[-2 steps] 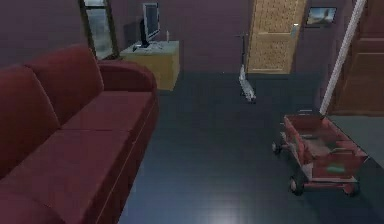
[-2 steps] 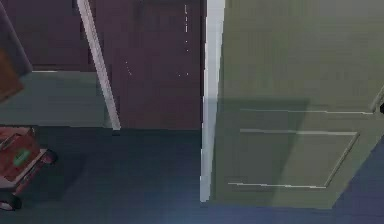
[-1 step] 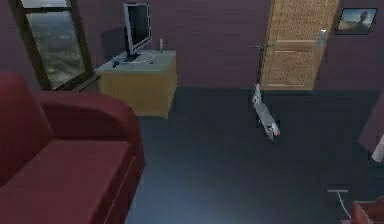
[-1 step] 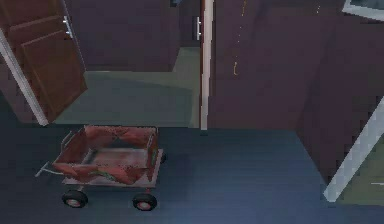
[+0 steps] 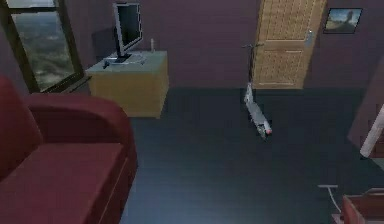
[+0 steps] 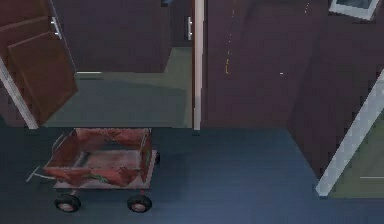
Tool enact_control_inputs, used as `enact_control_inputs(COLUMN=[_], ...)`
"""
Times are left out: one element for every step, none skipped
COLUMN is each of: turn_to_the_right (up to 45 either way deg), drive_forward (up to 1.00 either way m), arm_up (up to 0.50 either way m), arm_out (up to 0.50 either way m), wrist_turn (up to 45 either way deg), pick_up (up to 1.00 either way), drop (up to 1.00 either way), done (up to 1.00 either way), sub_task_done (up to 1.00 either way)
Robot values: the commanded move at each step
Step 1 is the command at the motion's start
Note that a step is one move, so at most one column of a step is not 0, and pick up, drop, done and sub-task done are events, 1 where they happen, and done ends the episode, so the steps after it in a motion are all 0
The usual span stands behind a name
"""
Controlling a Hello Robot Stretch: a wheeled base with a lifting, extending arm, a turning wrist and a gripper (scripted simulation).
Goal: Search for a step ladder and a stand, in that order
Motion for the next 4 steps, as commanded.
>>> enact_control_inputs(turn_to_the_right=[45.0, 45.0, 0.0, -45.0], drive_forward=[0.0, 0.0, 0.05, 0.0], arm_up=[0.0, 0.0, 0.0, 0.0], arm_out=[0.0, 0.0, 0.0, 0.0], wrist_turn=[0.0, 0.0, 0.0, 0.0], pick_up=[0.0, 0.0, 0.0, 0.0], drop=[0.0, 0.0, 0.0, 0.0], done=[0.0, 0.0, 0.0, 0.0], sub_task_done=[0.0, 0.0, 0.0, 0.0])
